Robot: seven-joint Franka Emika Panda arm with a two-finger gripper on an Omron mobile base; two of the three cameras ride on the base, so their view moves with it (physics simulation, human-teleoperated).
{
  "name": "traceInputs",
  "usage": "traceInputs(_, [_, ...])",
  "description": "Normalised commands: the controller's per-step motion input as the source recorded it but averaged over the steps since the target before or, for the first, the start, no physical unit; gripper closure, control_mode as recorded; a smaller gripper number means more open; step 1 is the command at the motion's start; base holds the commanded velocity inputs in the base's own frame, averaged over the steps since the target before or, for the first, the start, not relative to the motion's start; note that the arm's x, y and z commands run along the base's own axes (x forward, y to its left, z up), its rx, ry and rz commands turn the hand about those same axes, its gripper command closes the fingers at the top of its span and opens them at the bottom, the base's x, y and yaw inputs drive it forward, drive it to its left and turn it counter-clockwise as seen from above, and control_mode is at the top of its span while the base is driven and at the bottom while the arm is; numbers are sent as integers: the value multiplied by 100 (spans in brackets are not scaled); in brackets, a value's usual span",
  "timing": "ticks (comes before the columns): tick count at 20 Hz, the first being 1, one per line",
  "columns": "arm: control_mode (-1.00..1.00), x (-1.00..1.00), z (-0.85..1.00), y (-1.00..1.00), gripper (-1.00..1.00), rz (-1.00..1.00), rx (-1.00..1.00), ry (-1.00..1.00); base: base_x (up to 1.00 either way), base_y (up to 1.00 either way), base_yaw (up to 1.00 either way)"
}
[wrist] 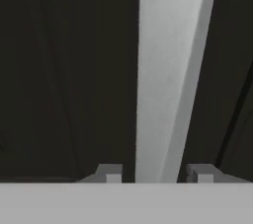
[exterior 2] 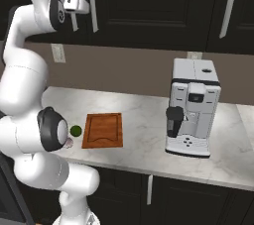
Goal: Open the cabinet. Place the bowl and condiment on the counter. Then place the lime and garlic on the cutting board.
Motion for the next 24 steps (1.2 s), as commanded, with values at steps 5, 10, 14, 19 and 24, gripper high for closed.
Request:
traceInputs(5, [-100, 42, -64, 93, 100, 4, 6, -11, 0, 0, 0])
traceInputs(10, [-100, 56, -17, 100, 100, 9, 18, -1, 0, 0, 0])
traceInputs(14, [-100, 67, 0, 100, 100, 6, 8, 0, 0, 0, 0])
traceInputs(19, [-100, 29, -5, 100, 100, 6, 1, 3, 0, 0, 0])
traceInputs(24, [-100, -5, -19, 100, 100, 6, -1, 3, 0, 0, 0])
